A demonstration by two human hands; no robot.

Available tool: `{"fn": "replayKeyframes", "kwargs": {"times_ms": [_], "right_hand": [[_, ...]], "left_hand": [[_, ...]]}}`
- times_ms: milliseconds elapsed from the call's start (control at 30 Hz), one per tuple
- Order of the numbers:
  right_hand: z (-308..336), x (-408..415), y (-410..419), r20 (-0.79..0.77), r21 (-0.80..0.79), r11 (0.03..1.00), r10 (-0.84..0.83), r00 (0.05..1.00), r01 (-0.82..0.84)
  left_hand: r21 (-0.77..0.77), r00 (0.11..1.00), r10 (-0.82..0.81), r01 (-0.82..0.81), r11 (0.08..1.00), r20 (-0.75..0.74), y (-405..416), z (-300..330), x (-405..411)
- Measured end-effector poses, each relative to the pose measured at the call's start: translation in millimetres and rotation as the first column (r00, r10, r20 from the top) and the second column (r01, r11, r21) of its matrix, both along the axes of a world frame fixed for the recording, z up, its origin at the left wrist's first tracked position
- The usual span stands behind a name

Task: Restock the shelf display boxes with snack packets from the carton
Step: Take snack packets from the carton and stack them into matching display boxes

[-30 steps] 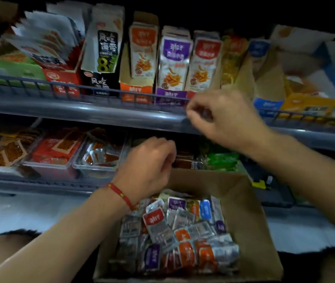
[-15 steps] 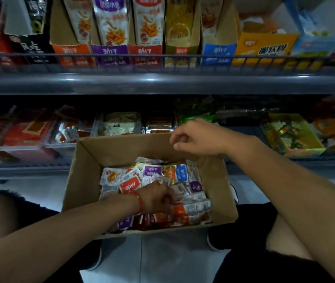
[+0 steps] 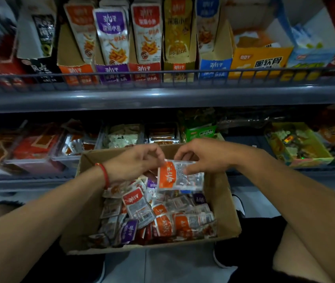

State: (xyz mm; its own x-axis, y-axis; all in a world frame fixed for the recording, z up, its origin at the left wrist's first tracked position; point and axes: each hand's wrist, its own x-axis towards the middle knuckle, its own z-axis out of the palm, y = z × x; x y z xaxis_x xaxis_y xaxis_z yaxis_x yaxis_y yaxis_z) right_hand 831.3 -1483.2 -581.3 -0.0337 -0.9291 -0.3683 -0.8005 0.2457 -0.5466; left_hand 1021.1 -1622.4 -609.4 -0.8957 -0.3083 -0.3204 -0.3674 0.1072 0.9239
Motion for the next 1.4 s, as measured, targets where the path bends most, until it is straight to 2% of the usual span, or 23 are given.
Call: {"fn": "replayKeyframes", "kwargs": {"times_ms": [133, 267, 300, 333, 400, 467, 533, 567, 600, 633, 667, 700, 733, 767, 833, 900, 933, 1000, 1067, 1167, 1267, 1400], "right_hand": [[12.2, 9.2, -7.4, 0.080, -0.243, 0.953, -0.166, 0.983, 0.181], [22.6, 19.9, -9.0, 0.351, -0.264, 0.875, -0.304, 0.886, 0.405], [24.0, 25.4, -9.3, 0.345, -0.313, 0.845, -0.324, 0.881, 0.434], [25.6, 31.5, -10.2, 0.274, -0.400, 0.810, -0.340, 0.899, 0.429], [32.7, 49.5, -13.9, 0.087, -0.536, 0.784, -0.319, 0.944, 0.314], [37.6, 68.5, -21.9, -0.097, -0.538, 0.828, -0.245, 0.965, 0.156], [38.0, 80.3, -33.3, -0.154, -0.584, 0.802, -0.260, 0.953, 0.125], [41.1, 84.5, -38.8, -0.065, -0.621, 0.755, -0.317, 0.946, 0.211], [45.4, 87.1, -44.0, 0.107, -0.628, 0.694, -0.371, 0.922, 0.352], [50.1, 88.4, -49.2, 0.316, -0.583, 0.645, -0.381, 0.869, 0.495], [56.2, 90.7, -54.9, 0.510, -0.489, 0.635, -0.348, 0.787, 0.598], [62.0, 93.1, -60.3, 0.639, -0.397, 0.659, -0.301, 0.708, 0.639], [67.6, 94.7, -66.3, 0.707, -0.340, 0.690, -0.261, 0.657, 0.639], [72.2, 94.1, -73.0, 0.711, -0.336, 0.710, -0.240, 0.661, 0.619], [85.7, 89.2, -88.8, 0.585, -0.449, 0.688, -0.255, 0.770, 0.570], [107.3, 80.2, -107.0, 0.387, -0.618, 0.635, -0.267, 0.883, 0.463], [121.5, 76.9, -116.5, 0.278, -0.674, 0.632, -0.264, 0.924, 0.383], [151.2, 76.0, -136.4, 0.016, -0.722, 0.668, -0.247, 0.969, 0.182], [180.5, 78.6, -157.1, -0.155, -0.736, 0.676, -0.226, 0.962, 0.041], [219.6, 75.8, -189.4, -0.226, -0.800, 0.599, -0.269, 0.936, -0.021], [242.0, 67.4, -225.1, -0.305, -0.854, 0.513, -0.352, 0.885, -0.091], [238.6, 54.6, -271.2, -0.406, -0.808, 0.576, -0.396, 0.824, -0.122]], "left_hand": [[0.070, 0.956, 0.247, -0.238, 0.969, -0.160, -6.6, 28.3, 5.4], [0.136, 0.932, 0.269, -0.242, 0.961, -0.243, -7.5, 48.7, 16.0], [0.134, 0.918, 0.309, -0.284, 0.949, -0.247, -7.9, 53.0, 17.7], [0.129, 0.897, 0.367, -0.345, 0.930, -0.248, -8.5, 56.2, 18.6], [0.176, 0.841, 0.477, -0.445, 0.878, -0.256, -11.9, 61.1, 20.5], [0.296, 0.803, 0.539, -0.467, 0.833, -0.252, -16.5, 70.6, 24.8], [0.372, 0.788, 0.546, -0.434, 0.820, -0.285, -24.4, 80.2, 31.9], [0.356, 0.779, 0.544, -0.434, 0.827, -0.314, -29.8, 82.9, 35.0], [0.270, 0.767, 0.542, -0.472, 0.839, -0.342, -35.7, 84.2, 37.7], [0.118, 0.765, 0.532, -0.529, 0.840, -0.363, -42.1, 83.5, 39.8], [-0.045, 0.777, 0.510, -0.563, 0.825, -0.369, -46.7, 82.8, 42.8], [-0.148, 0.800, 0.474, -0.554, 0.819, -0.367, -50.2, 81.5, 44.9], [-0.181, 0.818, 0.439, -0.528, 0.830, -0.372, -52.3, 80.5, 47.0], [-0.154, 0.815, 0.426, -0.515, 0.843, -0.392, -54.9, 80.1, 49.4], [-0.112, 0.778, 0.450, -0.544, 0.832, -0.439, -63.7, 80.1, 55.3], [-0.199, 0.756, 0.445, -0.588, 0.784, -0.480, -78.4, 81.6, 60.0], [-0.245, 0.752, 0.434, -0.601, 0.761, -0.496, -84.9, 83.6, 62.0], [-0.219, 0.708, 0.447, -0.636, 0.740, -0.548, -94.4, 88.9, 64.3], [-0.127, 0.626, 0.496, -0.688, 0.714, -0.602, -99.6, 95.7, 66.3], [-0.115, 0.518, 0.581, -0.800, 0.589, -0.628, -110.6, 99.2, 68.5], [-0.148, 0.508, 0.624, -0.831, 0.535, -0.594, -118.6, 96.7, 70.2], [-0.184, 0.532, 0.617, -0.823, 0.537, -0.580, -120.7, 97.6, 72.0]]}}
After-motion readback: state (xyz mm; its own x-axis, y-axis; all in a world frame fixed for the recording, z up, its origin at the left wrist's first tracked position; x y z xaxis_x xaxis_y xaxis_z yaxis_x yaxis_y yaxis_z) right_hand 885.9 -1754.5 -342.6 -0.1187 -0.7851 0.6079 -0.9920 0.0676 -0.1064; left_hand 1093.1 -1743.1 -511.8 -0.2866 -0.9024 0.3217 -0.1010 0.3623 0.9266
